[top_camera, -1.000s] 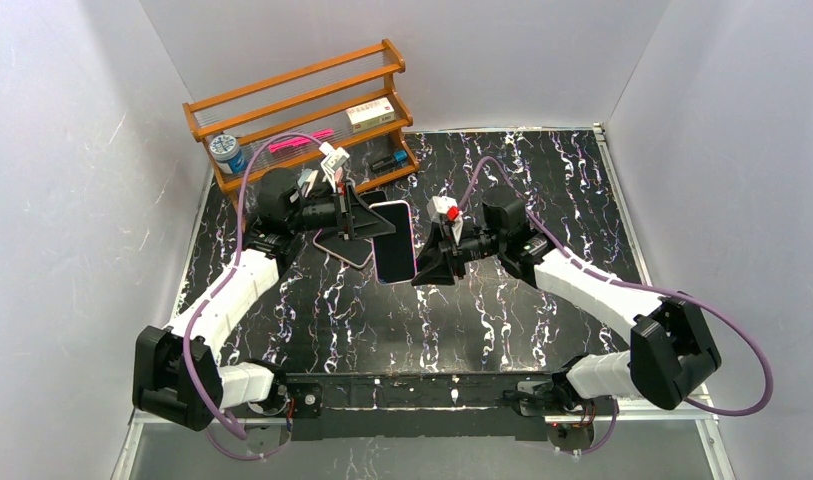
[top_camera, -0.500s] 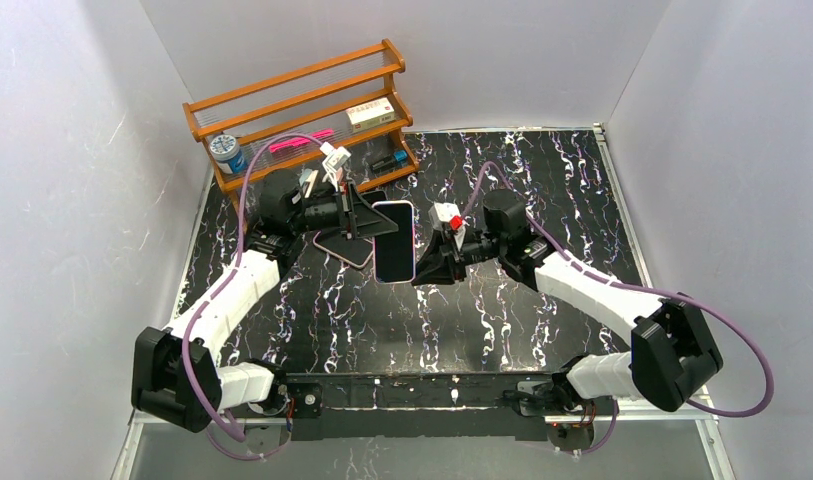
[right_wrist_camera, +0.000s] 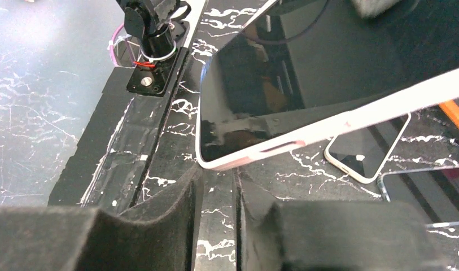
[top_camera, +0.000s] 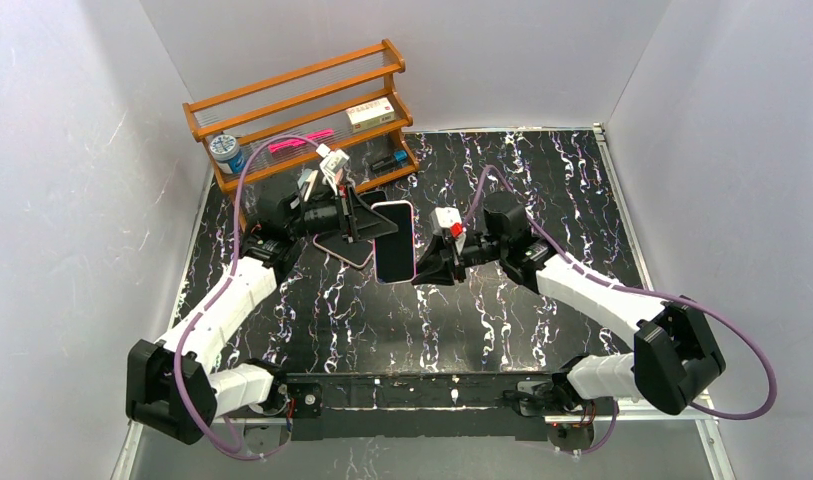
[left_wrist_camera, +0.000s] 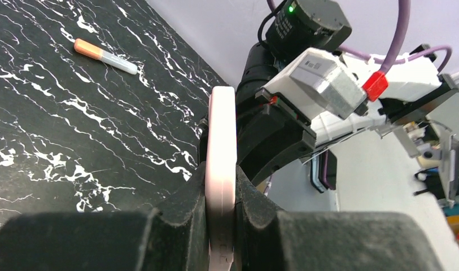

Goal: Take the phone out of the phone case
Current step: Remove the phone case from the phone.

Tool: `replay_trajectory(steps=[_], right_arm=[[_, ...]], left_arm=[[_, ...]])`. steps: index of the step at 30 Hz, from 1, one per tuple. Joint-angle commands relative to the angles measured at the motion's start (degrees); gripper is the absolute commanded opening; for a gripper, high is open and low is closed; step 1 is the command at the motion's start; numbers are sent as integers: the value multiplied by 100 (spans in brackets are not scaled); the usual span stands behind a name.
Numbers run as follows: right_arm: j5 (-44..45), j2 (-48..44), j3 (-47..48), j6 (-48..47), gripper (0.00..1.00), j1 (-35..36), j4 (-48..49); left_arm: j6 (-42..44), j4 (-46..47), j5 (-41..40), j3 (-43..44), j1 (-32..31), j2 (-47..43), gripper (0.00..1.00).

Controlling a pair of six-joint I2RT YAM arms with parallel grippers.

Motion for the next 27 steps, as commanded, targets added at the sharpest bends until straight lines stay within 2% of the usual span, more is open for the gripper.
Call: replay_trajectory(steps=[1, 6, 15, 19, 23, 27], right_arm=[[-67, -317, -31, 402, 38, 54, 275], [-202, -276, -40, 816, 44, 57, 575], [-197, 23, 60, 1017, 41, 60, 820], [-148, 108, 83, 1031, 33, 59, 848], [-146, 152, 53, 793, 20, 65, 785], [-318, 150, 23, 402, 12, 57, 587]], left_arm=[[668, -112, 34, 208, -67, -300, 0], [664, 52, 78, 122, -75, -328, 0], [463, 466, -121, -25, -276, -414, 0], [415, 539, -176, -67, -321, -444, 0], [291, 506, -232, -24, -322, -471, 0], [357, -219, -511, 280, -316, -284, 0]])
